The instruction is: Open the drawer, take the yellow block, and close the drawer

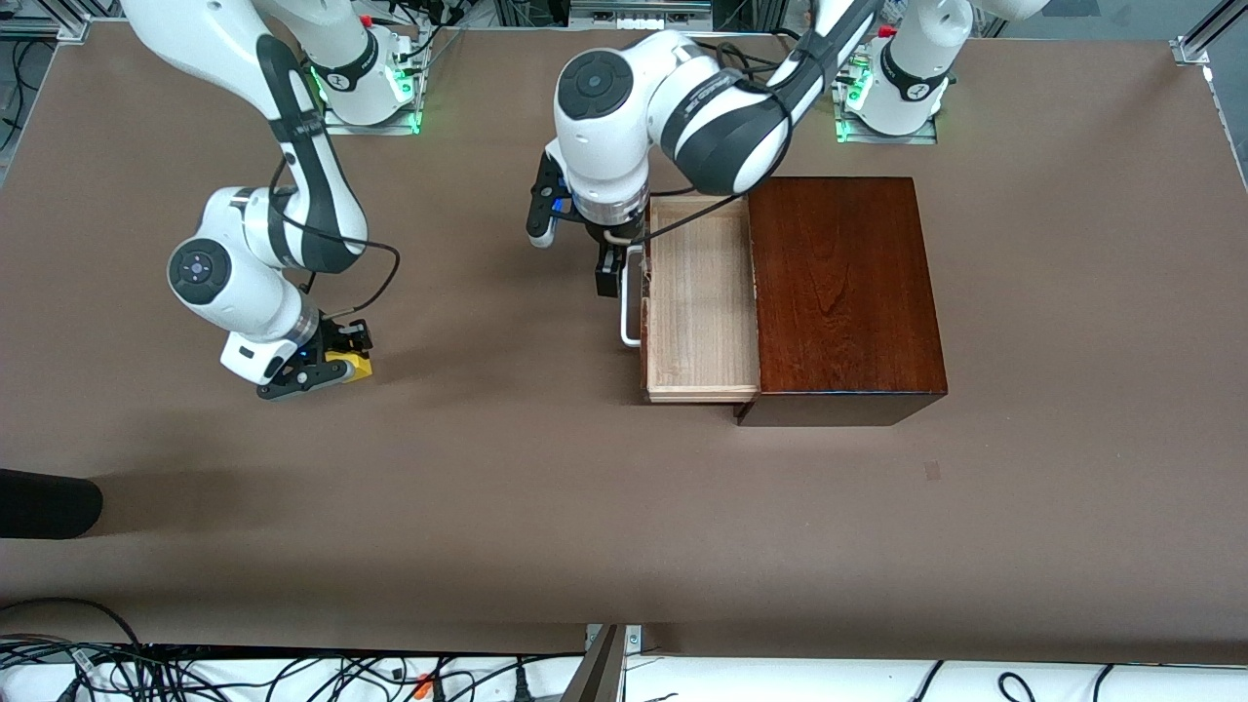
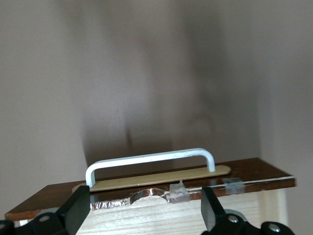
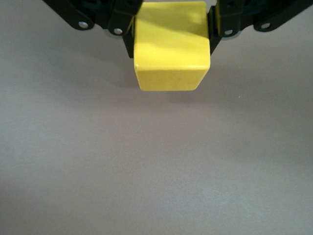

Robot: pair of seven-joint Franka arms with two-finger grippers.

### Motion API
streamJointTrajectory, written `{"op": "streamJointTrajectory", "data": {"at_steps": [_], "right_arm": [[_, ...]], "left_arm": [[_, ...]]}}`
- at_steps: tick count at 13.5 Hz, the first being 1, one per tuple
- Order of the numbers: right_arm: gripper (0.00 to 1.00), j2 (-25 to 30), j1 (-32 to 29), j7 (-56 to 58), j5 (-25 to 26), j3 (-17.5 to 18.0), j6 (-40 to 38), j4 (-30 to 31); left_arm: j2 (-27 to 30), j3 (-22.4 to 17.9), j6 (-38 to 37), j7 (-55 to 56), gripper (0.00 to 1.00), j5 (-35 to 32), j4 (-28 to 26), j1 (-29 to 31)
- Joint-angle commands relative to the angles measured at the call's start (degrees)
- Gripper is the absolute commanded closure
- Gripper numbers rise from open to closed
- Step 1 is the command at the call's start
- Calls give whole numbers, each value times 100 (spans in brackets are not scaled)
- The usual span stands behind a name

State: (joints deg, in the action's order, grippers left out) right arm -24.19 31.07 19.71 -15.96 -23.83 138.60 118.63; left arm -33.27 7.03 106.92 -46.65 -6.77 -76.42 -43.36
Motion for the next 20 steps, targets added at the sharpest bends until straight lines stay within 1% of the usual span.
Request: {"op": "streamJointTrajectory", "data": {"at_steps": [1,4,5,6,7,8,12,14,16,18,19,20], "right_arm": [[92,-269,13,-73,-424,-7,246,-6],[77,-332,-92,-73,-469,-16,264,-33],[67,-401,-93,-73,-469,-16,264,-59],[36,-411,-93,-64,-469,-7,273,-68],[0,-411,-84,-12,-469,-16,264,-77],[0,-402,-93,-63,-469,-16,212,-146],[0,-332,-128,59,-452,-103,-25,-498],[0,-201,-110,42,-443,-130,-148,-682],[0,-95,-110,7,-443,-156,-699,-1007],[0,54,-93,-2,-382,-375,-1297,-1306],[0,168,-84,-20,-355,-446,-1779,-1464],[0,335,-84,-89,-155,-551,-2279,-1657]], "left_arm": [[-232,-70,-22,-82,0,-246,181,-199],[-408,-79,-13,-3,0,-254,181,-208],[-443,-88,-13,76,0,-272,181,-208],[-504,-71,13,181,0,-429,181,-208],[-531,-70,48,295,0,-552,181,-243],[-584,-70,48,349,0,-614,181,-313],[-602,-114,31,367,0,-703,101,-296],[-602,-149,13,367,0,-703,101,-279],[-584,-158,-39,349,0,-816,101,-244],[-575,-167,-162,341,0,-870,93,-182],[-567,-167,-189,341,0,-870,93,-164],[-567,-167,-250,349,0,-878,93,-156]]}}
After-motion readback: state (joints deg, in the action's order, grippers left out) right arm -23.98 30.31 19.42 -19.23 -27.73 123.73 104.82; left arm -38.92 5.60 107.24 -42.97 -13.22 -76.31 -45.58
